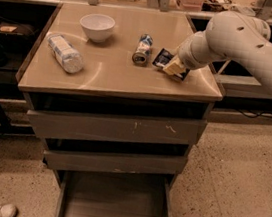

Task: Pick rxbar blueberry from bottom drawer and place on counter

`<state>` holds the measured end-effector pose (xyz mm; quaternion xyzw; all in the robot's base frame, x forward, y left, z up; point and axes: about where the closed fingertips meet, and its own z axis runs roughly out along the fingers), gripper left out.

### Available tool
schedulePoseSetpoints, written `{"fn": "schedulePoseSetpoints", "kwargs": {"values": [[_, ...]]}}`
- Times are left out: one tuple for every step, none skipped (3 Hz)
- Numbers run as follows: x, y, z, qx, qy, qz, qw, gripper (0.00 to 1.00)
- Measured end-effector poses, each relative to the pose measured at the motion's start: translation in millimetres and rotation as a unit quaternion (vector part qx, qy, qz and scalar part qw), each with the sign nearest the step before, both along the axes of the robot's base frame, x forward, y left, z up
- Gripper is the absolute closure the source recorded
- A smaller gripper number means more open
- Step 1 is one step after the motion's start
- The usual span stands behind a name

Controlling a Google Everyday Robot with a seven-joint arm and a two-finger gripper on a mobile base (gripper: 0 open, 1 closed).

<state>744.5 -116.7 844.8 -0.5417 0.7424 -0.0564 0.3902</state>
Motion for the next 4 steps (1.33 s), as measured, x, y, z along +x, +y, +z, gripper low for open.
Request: {"fn": "schedulePoseSetpoints", "kwargs": {"values": [[6.8, 6.2, -11.1, 0.005, 0.004, 0.009, 0.9999, 1.0], [6.9, 6.3, -11.4, 0.005, 0.004, 0.01, 0.9999, 0.81], [6.9, 6.3, -11.4, 0.005, 0.004, 0.01, 0.9999, 0.58], [6.9, 6.3, -11.4, 0.005, 0.004, 0.01, 0.9999, 0.36]]}}
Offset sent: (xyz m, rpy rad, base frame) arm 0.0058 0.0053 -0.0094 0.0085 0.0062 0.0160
